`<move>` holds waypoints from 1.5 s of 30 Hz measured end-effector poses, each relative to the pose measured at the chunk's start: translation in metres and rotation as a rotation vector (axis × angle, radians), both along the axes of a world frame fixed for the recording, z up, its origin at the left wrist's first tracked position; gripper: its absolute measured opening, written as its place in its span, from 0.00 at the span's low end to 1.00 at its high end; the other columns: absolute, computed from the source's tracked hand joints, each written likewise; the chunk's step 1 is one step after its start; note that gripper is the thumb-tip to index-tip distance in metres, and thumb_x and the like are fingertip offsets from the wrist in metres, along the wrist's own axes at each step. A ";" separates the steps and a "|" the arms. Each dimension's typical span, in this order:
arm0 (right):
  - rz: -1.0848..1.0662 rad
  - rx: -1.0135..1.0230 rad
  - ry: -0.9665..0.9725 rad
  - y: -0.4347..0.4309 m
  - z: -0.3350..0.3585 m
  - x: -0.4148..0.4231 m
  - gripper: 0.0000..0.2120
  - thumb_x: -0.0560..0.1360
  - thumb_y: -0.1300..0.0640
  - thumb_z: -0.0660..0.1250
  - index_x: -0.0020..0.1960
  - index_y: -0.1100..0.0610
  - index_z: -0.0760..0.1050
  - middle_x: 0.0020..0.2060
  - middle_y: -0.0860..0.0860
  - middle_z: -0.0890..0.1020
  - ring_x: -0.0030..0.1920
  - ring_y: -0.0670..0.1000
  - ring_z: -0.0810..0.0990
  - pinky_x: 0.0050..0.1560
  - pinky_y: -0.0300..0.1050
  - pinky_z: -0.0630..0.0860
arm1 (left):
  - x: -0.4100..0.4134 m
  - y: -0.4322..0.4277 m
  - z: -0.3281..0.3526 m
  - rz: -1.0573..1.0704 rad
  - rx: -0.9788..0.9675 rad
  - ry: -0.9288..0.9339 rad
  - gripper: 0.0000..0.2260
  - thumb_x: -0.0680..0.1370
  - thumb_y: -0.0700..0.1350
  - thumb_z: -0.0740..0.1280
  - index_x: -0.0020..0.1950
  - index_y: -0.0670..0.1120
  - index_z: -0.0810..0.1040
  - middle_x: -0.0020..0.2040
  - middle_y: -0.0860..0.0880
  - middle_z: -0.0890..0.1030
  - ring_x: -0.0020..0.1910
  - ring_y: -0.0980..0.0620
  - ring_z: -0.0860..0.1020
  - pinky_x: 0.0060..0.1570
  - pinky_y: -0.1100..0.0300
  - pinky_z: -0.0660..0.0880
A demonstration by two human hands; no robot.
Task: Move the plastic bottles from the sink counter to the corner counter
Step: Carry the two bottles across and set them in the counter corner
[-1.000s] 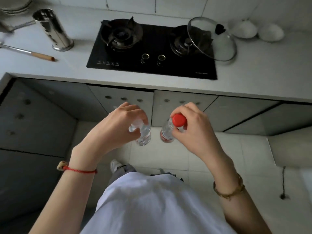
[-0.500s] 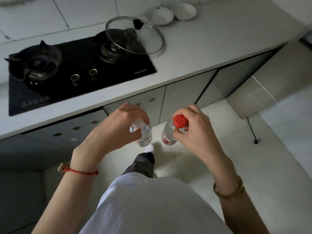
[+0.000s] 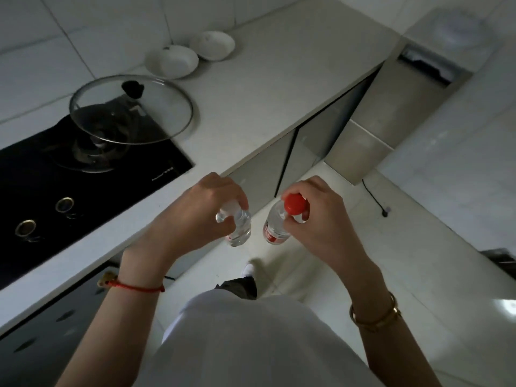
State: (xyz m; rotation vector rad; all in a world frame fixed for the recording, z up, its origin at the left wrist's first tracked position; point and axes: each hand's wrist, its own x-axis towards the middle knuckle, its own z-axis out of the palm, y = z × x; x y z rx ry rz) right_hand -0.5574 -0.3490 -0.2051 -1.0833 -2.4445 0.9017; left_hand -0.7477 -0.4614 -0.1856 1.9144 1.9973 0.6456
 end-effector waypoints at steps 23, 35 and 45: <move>-0.306 0.068 0.007 0.184 -0.015 -0.004 0.18 0.65 0.58 0.76 0.54 0.53 0.76 0.50 0.46 0.75 0.48 0.46 0.74 0.49 0.35 0.71 | -0.025 0.235 0.006 -0.250 -0.123 -0.003 0.12 0.69 0.37 0.73 0.51 0.46 0.80 0.49 0.52 0.79 0.48 0.55 0.71 0.46 0.60 0.73; -0.199 0.078 -0.018 0.354 -0.003 0.041 0.19 0.66 0.57 0.77 0.55 0.54 0.76 0.51 0.46 0.75 0.49 0.46 0.74 0.52 0.38 0.72 | 0.023 0.385 0.005 -0.136 -0.045 -0.018 0.12 0.68 0.36 0.73 0.49 0.48 0.81 0.47 0.53 0.80 0.47 0.54 0.73 0.44 0.55 0.75; -0.079 0.062 -0.055 0.485 0.009 0.077 0.19 0.67 0.59 0.75 0.56 0.55 0.75 0.50 0.47 0.73 0.48 0.48 0.75 0.53 0.38 0.74 | 0.065 0.497 0.007 -0.027 0.031 -0.028 0.12 0.67 0.35 0.74 0.46 0.48 0.81 0.46 0.56 0.78 0.47 0.53 0.74 0.41 0.66 0.71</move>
